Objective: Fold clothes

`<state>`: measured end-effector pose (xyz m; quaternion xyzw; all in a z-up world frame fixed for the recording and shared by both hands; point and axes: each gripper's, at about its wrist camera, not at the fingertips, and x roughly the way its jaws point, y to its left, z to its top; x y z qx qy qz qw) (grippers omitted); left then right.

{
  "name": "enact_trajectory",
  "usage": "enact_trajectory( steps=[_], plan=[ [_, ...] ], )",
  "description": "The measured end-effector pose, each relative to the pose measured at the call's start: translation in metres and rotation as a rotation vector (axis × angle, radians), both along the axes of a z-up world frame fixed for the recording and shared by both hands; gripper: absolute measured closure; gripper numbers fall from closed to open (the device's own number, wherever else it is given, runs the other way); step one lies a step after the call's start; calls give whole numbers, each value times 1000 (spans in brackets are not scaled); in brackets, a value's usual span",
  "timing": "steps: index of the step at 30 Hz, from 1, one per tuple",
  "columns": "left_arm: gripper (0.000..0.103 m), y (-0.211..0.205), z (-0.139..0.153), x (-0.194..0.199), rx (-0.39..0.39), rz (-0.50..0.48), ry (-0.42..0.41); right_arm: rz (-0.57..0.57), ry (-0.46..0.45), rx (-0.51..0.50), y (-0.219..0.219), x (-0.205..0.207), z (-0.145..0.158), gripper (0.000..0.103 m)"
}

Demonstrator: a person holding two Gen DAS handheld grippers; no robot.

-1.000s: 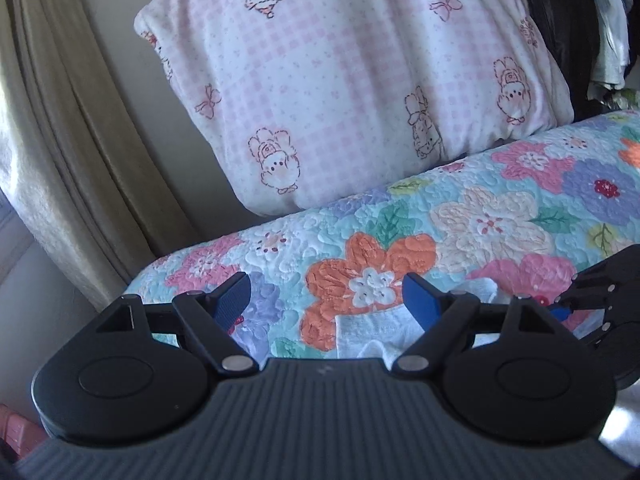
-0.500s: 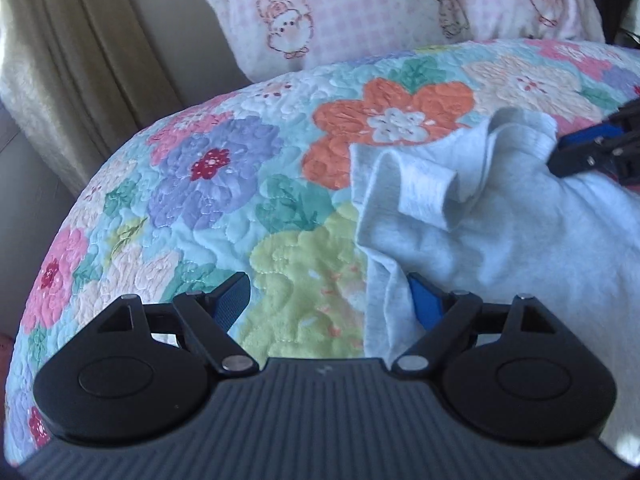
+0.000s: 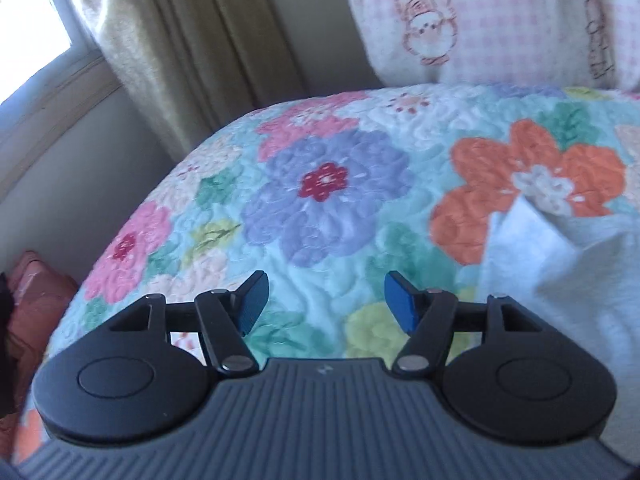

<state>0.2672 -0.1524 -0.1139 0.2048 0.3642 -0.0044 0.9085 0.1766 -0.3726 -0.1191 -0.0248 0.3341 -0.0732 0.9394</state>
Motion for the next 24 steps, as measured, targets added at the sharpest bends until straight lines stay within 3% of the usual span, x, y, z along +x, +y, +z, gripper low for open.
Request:
enact_trajectory(
  steps=[3,5,6,7,9,14,17,20,22,24],
  plan=[
    [39,24,1,-20,27,-26,-30,-88,27,168,-15,-10,6,87],
    [39,45,4,-48,-35,-41,-20,-71,15,294,-10,-35,12,87],
    [38,56,7,-64,-75,-51,-8,-52,4,344,-5,-50,14,78],
    [35,67,9,-79,-114,-61,4,-29,-5,383,2,-66,16,59],
    [30,84,13,-110,-153,-45,35,47,-2,337,34,-97,17,47],
    [30,123,32,-203,-204,24,39,182,66,354,84,-164,13,47],
    [30,143,42,-241,-231,91,72,180,77,195,98,-200,13,44],
    [30,165,41,-270,-363,109,115,183,86,80,105,-237,13,38],
    [30,177,32,-285,-501,142,191,173,91,111,95,-258,13,37],
    [30,179,22,-297,-581,128,247,132,84,183,78,-283,13,34]
  ],
)
